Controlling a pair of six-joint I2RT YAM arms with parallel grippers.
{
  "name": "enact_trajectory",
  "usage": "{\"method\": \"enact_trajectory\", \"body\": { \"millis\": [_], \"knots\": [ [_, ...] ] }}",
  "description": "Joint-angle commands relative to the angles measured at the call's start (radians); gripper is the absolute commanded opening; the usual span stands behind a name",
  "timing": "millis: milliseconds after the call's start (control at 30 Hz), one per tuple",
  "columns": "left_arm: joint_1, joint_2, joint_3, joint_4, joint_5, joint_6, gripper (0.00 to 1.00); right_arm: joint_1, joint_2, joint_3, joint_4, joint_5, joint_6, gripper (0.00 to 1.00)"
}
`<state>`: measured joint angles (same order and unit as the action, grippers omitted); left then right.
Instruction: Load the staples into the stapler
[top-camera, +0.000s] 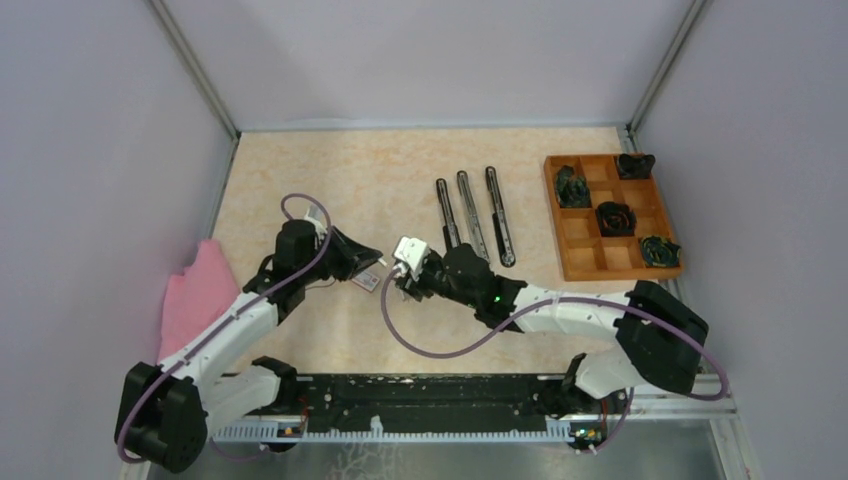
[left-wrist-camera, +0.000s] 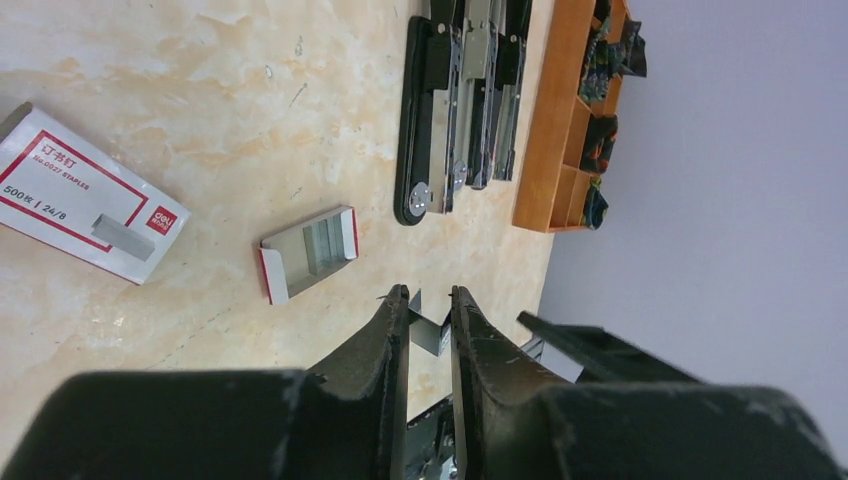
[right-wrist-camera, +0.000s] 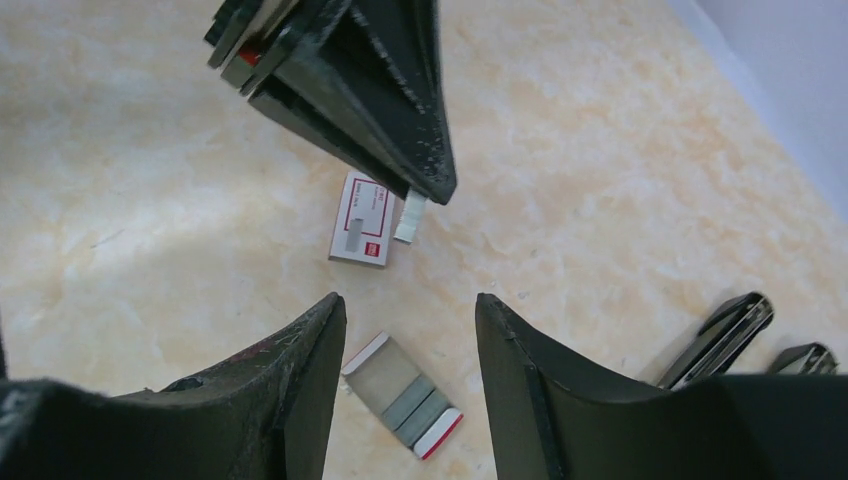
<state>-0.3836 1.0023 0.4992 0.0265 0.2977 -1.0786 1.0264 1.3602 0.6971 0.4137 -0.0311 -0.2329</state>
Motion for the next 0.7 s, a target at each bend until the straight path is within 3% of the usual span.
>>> {"method": "enact_trajectory", "body": {
  "millis": [0, 367, 667],
  "knots": [
    [0.002, 0.038, 0.104, -0.166, -0.054, -0.037, 0.04, 0.051, 0.043, -0.016, 0.169, 0.085, -0.233, 0.51],
    [-0.014, 0.079, 0.210, -0.372, -0.139, -0.143, 0.01, 0.111, 0.168, -0.040, 0.336, 0.123, -0.456, 0.51],
    [-0.033, 0.109, 0.239, -0.409, -0.137, -0.187, 0.00, 0.133, 0.245, -0.022, 0.427, 0.139, -0.549, 0.49]
  ]
}}
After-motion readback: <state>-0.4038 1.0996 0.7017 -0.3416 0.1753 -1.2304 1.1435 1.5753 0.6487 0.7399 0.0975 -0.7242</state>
